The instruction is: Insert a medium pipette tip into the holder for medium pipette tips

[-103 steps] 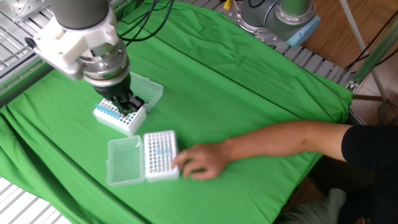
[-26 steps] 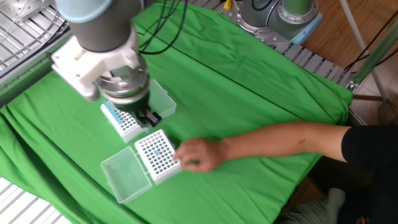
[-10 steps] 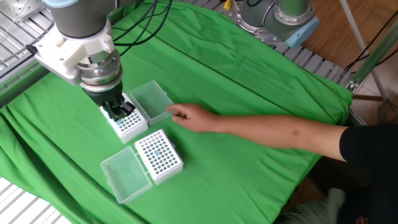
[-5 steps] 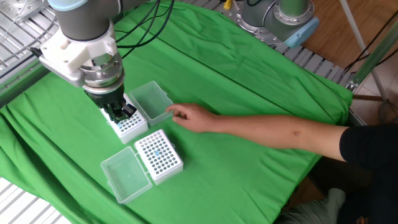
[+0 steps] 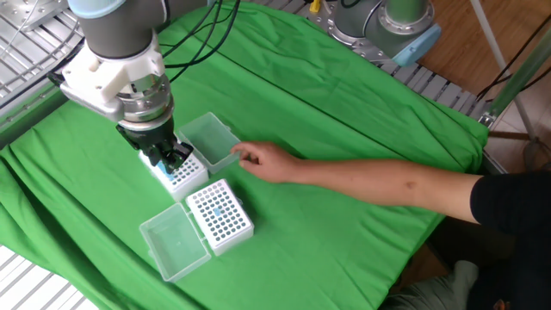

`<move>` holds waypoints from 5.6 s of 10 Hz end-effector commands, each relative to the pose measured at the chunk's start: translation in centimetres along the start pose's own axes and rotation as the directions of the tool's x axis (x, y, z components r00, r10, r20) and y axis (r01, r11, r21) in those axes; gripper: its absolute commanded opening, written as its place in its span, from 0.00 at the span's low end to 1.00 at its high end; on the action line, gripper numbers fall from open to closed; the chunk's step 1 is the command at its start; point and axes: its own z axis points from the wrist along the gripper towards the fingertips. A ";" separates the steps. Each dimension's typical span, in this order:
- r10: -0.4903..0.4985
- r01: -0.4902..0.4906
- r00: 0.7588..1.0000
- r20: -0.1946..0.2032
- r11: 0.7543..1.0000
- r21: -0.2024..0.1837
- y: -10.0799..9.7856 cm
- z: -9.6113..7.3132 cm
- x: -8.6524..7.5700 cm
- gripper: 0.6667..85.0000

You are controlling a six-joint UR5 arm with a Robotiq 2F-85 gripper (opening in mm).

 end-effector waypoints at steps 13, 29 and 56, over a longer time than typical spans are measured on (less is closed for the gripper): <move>0.222 -0.221 0.975 0.010 0.974 -0.050 13.1 0.9 -3.7 0.38; 0.274 -0.274 0.961 -0.030 0.961 -0.024 12.7 2.2 -1.9 0.10; 0.112 -0.111 0.993 -0.041 0.994 0.014 1.9 -3.6 -1.7 0.00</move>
